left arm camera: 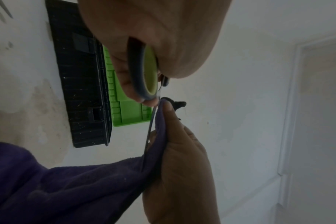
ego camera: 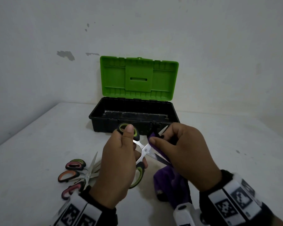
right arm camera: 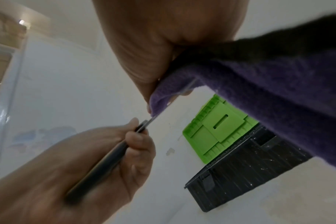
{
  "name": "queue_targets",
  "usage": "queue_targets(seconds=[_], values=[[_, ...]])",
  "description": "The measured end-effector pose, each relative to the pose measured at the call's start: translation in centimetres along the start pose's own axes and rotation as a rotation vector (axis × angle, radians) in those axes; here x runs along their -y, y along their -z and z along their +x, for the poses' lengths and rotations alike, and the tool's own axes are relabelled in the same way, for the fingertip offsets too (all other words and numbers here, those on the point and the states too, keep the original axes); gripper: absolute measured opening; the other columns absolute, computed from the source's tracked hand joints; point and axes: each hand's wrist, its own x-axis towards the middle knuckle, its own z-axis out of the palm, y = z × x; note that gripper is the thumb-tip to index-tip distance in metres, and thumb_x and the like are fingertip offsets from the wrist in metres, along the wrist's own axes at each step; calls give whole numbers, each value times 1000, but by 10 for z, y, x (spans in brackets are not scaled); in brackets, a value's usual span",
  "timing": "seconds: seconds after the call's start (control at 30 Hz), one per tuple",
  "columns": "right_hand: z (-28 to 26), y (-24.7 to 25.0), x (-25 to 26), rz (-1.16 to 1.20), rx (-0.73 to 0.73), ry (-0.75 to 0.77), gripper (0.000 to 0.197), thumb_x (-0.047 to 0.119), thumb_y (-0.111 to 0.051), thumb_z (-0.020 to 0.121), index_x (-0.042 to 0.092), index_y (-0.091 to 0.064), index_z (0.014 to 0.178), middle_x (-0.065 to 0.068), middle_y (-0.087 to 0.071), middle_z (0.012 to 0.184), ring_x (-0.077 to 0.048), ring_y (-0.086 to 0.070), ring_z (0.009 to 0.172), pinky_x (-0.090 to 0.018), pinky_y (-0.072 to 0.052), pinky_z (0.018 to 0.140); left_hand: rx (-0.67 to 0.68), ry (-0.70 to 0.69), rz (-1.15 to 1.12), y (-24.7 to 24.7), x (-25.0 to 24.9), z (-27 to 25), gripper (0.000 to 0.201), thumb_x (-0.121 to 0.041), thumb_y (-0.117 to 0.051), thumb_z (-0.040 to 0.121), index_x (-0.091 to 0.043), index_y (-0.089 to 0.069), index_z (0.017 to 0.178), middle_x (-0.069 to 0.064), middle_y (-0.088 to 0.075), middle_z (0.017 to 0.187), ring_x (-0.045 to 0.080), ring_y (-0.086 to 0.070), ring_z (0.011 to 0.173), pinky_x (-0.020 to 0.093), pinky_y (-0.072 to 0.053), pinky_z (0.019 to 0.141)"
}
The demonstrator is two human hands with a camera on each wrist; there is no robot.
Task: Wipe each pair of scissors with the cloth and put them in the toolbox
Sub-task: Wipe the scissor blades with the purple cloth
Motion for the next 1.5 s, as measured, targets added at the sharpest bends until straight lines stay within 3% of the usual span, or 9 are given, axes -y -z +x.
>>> queue_targets(seconds=[0.07,0.27,0.4,0.5,0.7,0.9,1.23,1.33,1.5], values=[[-6,-3,4,20,45,15,31,34,-81,75,23,-56,60,10,-56,54,-1,-55,59,-8,-42,52,0,3,-14,0,1,1,40,-48,-38,99,-13,-53,86,0,-40,51,19,-52,41,47,-52,52],[8,1,-4,45,-89,-42,34,36,-82,72,17,-58,58,5,-59,53,-7,-55,54,-13,-42,49,12,-16,-51,1,2,8,38,-47,-38,99,-17,-50,81,1,-39,49,29,-55,44,37,-47,50],[3,-2,0,89,-44,-40,34,36,-83,72,18,-58,58,6,-59,53,-8,-53,50,-14,-41,47,28,-22,-94,3,2,8,37,-45,-40,99,-16,-51,80,12,-38,56,35,-50,48,29,-46,43],[12,2,-7,89,-131,-78,35,38,-83,71,18,-58,58,5,-59,52,-6,-52,48,-14,-41,47,43,-12,-100,4,3,7,37,-45,-39,99,-17,-51,79,11,-39,54,32,-52,45,31,-48,43],[4,-1,-1,108,-58,-71,33,39,-81,73,18,-58,60,3,-60,53,-6,-52,48,-15,-42,46,34,-49,-138,5,4,4,36,-42,-39,99,-13,-51,82,13,-40,54,33,-49,45,25,-45,40],[5,0,-2,105,-90,-58,35,39,-81,73,17,-57,60,2,-59,52,-6,-51,47,-14,-41,46,45,-63,-109,8,4,3,38,-44,-38,98,-11,-52,86,39,-43,62,30,-52,41,27,-45,41],[26,14,-25,115,-201,-138,38,38,-82,74,18,-56,55,4,-57,48,-4,-46,42,-19,-39,45,55,-61,-72,8,4,1,38,-44,-38,97,-12,-52,84,41,-44,65,29,-54,41,24,-45,42],[33,22,-33,124,-266,-185,39,38,-81,75,18,-56,54,0,-58,49,-10,-47,44,-28,-40,49,21,-88,-27,10,4,2,37,-46,-38,97,-15,-54,83,37,-48,63,30,-56,42,24,-44,42],[22,25,-10,92,-198,-101,36,41,-81,74,17,-59,60,0,-61,52,-7,-48,44,-23,-41,46,-48,-208,148,9,4,5,35,-48,-39,93,-18,-54,82,5,-53,50,22,-61,43,18,-43,40]])
